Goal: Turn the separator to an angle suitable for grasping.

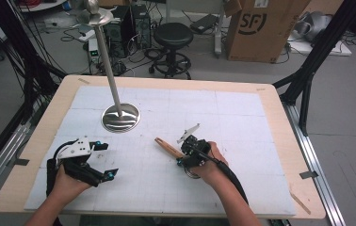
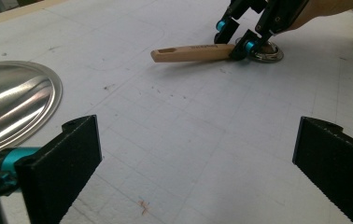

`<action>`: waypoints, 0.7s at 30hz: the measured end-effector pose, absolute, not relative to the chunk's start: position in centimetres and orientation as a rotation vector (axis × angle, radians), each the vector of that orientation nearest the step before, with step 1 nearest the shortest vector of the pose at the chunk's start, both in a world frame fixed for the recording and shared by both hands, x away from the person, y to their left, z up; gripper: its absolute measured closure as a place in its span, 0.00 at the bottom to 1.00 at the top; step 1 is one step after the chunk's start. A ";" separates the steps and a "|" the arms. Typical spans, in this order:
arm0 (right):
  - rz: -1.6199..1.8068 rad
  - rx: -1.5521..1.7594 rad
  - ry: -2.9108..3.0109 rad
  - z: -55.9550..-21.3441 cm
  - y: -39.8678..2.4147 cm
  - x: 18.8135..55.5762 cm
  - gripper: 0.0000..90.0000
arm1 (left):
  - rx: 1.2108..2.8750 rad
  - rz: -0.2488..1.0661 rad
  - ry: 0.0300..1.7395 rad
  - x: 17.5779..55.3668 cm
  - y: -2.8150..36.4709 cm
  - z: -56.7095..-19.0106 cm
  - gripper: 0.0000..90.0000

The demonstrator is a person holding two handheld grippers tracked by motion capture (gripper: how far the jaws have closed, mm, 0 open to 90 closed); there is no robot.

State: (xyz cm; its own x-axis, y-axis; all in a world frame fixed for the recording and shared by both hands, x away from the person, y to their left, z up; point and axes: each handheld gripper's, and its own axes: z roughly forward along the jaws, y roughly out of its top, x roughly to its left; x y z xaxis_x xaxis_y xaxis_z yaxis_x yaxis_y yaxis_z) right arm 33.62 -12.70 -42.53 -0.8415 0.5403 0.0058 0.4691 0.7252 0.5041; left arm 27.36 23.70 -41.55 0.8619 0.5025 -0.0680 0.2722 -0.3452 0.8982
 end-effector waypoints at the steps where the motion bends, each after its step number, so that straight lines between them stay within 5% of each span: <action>1: 0.751 0.813 2.791 -42.5 -12.7 33.7 0.65 | 1.948 0.265 0.571 27.4 23.7 -41.6 0.02; 5: 0.753 0.784 2.812 -42.4 -12.6 33.7 0.73 | 1.952 0.266 0.568 27.4 23.7 -41.6 0.02; 21: 0.662 0.684 2.857 -42.0 -12.3 33.6 0.74 | 1.955 0.266 0.570 27.3 23.7 -41.6 0.02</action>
